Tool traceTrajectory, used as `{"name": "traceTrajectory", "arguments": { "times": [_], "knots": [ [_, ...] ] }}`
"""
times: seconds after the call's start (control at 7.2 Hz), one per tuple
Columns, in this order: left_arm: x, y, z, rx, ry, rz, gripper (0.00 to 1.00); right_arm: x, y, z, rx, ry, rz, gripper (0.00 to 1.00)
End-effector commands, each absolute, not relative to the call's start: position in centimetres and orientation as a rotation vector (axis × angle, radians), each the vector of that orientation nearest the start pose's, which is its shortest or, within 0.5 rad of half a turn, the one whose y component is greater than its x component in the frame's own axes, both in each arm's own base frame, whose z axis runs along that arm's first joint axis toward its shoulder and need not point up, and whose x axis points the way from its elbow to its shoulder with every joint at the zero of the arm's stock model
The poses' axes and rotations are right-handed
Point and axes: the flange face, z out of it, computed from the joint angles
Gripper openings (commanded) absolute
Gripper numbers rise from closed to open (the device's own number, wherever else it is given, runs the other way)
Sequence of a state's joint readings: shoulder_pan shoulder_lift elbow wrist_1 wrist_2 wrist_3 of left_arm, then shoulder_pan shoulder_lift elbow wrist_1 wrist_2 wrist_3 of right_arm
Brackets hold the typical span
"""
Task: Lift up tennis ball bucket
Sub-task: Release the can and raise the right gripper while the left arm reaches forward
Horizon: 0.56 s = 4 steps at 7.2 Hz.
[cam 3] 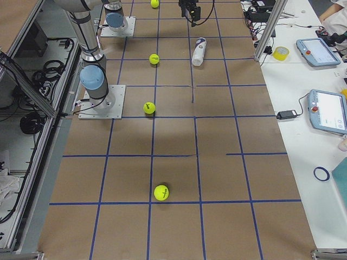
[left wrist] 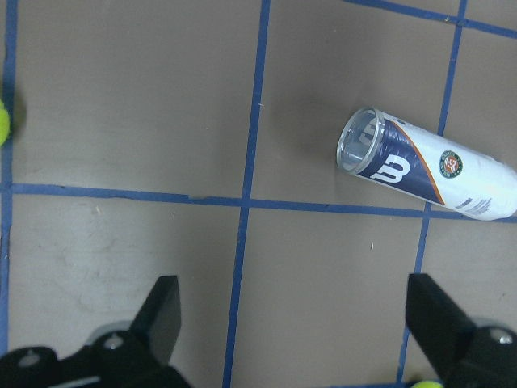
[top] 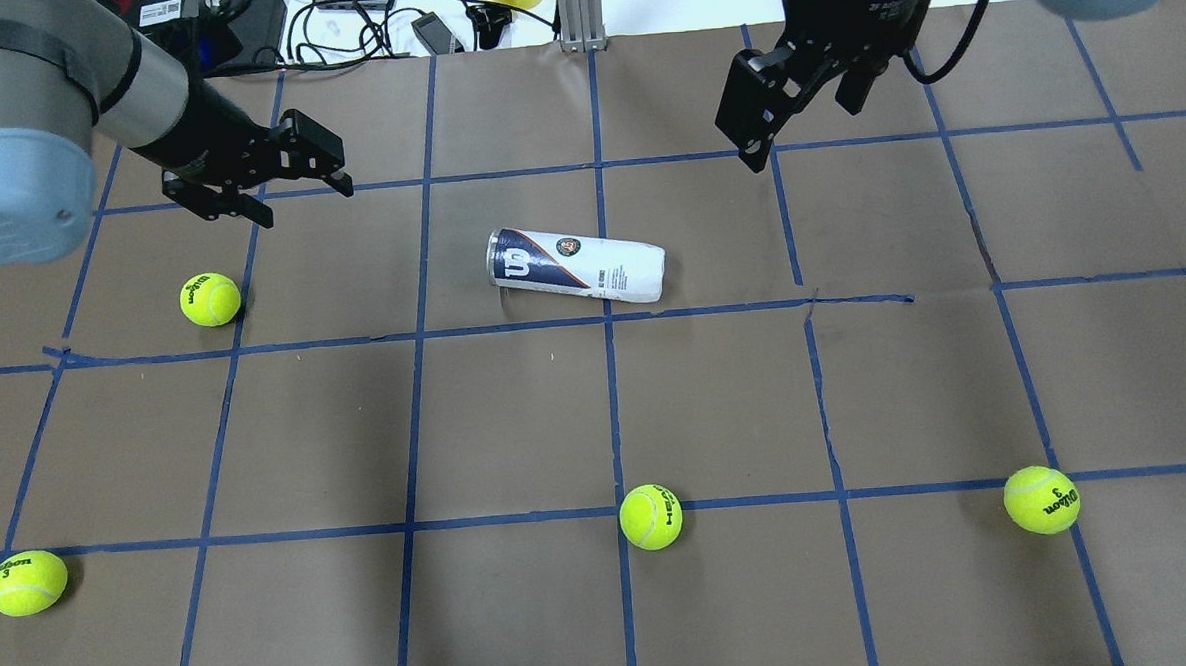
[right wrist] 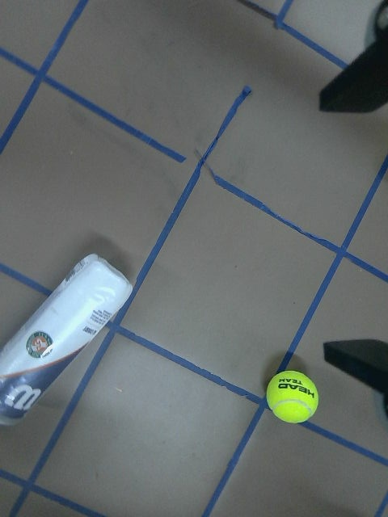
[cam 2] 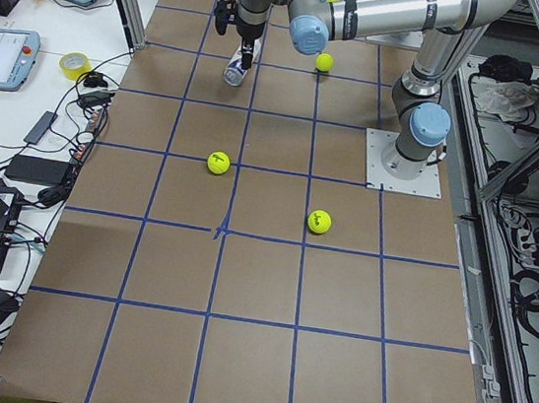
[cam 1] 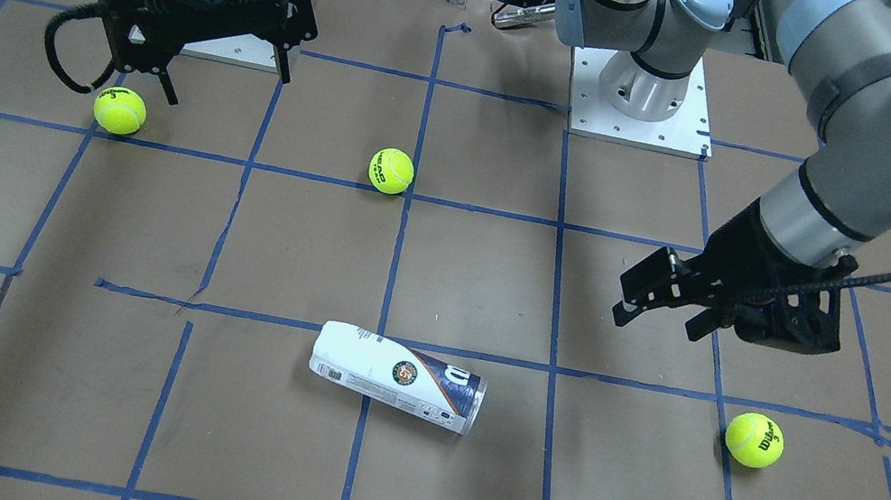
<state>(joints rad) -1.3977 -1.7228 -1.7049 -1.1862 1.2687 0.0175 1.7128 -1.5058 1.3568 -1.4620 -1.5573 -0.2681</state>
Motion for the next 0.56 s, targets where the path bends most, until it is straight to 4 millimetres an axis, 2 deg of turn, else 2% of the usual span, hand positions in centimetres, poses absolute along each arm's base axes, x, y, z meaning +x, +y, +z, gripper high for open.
{"name": "traceTrajectory", "arguments": {
  "times": [0.0,0.14,0.28,0.42],
  "knots": [
    [-7.3,-59.8,33.0,-0.349,3.528,-0.155,1.0,20.2,-49.9,54.4,-0.255,3.124,-0.24,1.0],
    [-8.8,-60.8,30.7,-0.299,3.534,-0.155,1.0,20.0,-50.1,54.5,-0.146,3.128,-0.312,1.0],
    [-11.4,-61.5,28.5,-0.224,3.54,-0.17,1.0,17.5,-51.1,54.4,0.0,3.121,-0.305,1.0],
    [-12.7,-61.9,26.3,-0.197,3.547,-0.125,1.0,15.0,-51.7,54.3,0.069,3.121,-0.288,1.0]
  ]
}}
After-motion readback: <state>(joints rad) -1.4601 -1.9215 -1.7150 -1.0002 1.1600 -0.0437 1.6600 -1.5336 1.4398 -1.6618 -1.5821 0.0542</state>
